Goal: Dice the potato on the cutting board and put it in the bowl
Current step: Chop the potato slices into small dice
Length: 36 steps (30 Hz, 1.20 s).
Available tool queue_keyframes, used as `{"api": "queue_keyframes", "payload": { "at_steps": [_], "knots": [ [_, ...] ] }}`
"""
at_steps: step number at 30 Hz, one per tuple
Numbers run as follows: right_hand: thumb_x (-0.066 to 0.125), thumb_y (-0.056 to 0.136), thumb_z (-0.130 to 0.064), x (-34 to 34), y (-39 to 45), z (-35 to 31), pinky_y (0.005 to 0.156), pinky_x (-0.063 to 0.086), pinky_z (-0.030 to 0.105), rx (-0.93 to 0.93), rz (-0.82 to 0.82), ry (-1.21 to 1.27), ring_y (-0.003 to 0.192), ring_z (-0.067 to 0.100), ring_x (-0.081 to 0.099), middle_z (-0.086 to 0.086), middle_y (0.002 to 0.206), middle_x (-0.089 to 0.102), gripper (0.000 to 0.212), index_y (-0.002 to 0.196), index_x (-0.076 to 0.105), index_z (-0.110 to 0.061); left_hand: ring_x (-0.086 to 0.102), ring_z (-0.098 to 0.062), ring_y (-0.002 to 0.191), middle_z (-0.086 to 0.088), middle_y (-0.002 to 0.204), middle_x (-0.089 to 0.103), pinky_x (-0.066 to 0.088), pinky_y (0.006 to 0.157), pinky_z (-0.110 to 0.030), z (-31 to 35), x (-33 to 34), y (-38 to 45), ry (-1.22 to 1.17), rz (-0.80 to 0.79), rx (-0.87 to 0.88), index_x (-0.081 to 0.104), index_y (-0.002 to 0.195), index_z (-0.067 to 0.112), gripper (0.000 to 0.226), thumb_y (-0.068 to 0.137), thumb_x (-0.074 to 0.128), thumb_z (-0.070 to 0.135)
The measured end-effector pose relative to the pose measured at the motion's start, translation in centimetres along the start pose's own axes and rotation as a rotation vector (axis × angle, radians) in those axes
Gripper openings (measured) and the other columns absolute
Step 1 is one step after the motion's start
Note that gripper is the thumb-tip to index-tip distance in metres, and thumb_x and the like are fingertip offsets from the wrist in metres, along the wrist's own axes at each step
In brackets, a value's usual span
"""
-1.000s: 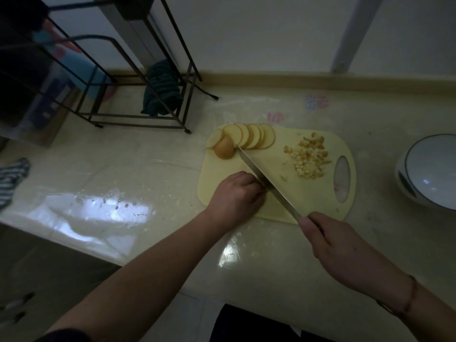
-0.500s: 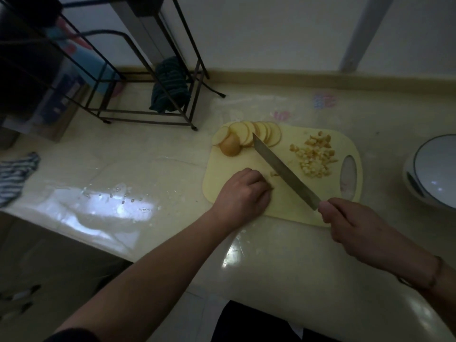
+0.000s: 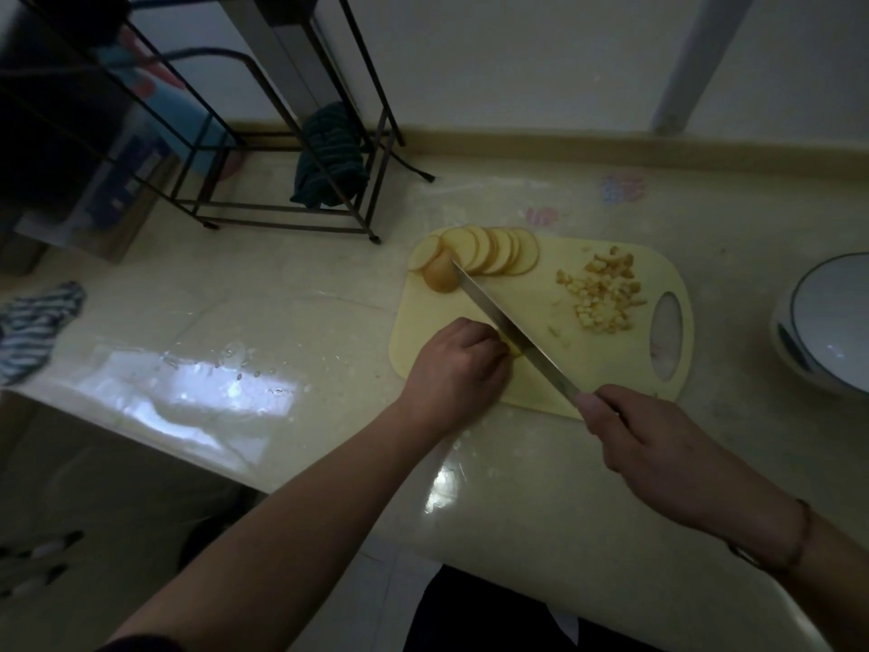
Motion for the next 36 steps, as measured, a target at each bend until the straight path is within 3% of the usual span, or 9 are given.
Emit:
{"api": "queue_keyframes", "payload": {
  "at_steps": [4,18,21,31,36],
  "knots": [
    [0.032,0.090,-0.057,0.1,0.0,0.0,0.061,0.044,0.037,-0.006,0.002,-0.013,0.055,0.014,0.051,0.009,0.060,0.056,0.051,0.068,0.048,-0.014,0.063,-0.032,0.075,-0.012,0.084,0.069,0.051,0.066,-0.037,-0.1,0.0,0.2,0.016,0.000,-0.007,0.074,0.080,0.002,0.019,0.087,0.062,0.016],
    [0.031,0.094,-0.054,0.5,0.5,0.1,0.060,0.043,0.032,0.008,-0.008,-0.041,0.056,0.013,0.053,0.005,0.059,0.057,0.048,0.070,0.046,-0.015,0.065,-0.031,0.074,-0.010,0.084,0.071,0.055,0.062,-0.037,-0.4,0.3,0.4,0.025,-0.028,-0.006,0.076,0.083,0.003,0.022,0.088,0.061,0.019],
    [0.032,0.097,-0.050,0.6,1.1,0.2,0.064,0.045,0.038,0.016,0.001,-0.043,0.058,0.015,0.054,0.006,0.061,0.058,0.047,0.072,0.048,-0.013,0.065,-0.030,0.074,-0.010,0.084,0.071,0.055,0.062,-0.037,-0.4,0.3,0.5,0.018,-0.022,-0.006,0.076,0.083,0.004,0.023,0.089,0.060,0.019],
    [0.029,0.090,-0.057,1.0,1.0,0.7,0.060,0.043,0.036,0.014,0.022,-0.011,0.055,0.014,0.052,0.006,0.059,0.055,0.049,0.069,0.045,-0.016,0.067,-0.030,0.086,-0.014,0.098,0.070,0.052,0.075,-0.034,-0.7,-0.4,-0.3,-0.060,0.037,-0.043,0.075,0.092,0.001,0.027,0.087,0.065,0.025],
    [0.030,0.090,-0.057,1.0,1.1,0.6,0.058,0.040,0.031,0.020,0.014,0.007,0.053,0.011,0.049,0.005,0.059,0.055,0.050,0.069,0.045,-0.014,0.066,-0.027,0.086,-0.012,0.097,0.071,0.053,0.074,-0.033,-1.0,0.2,-0.1,-0.038,0.014,-0.045,0.077,0.094,0.003,0.014,0.085,0.073,0.013]
  ]
}}
Point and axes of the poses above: each hand's wrist, its own y-axis towards the middle knuckle, its own x-axis out of the palm, z = x × y, the point moved 7 cm from there along y, towards the middle knuckle
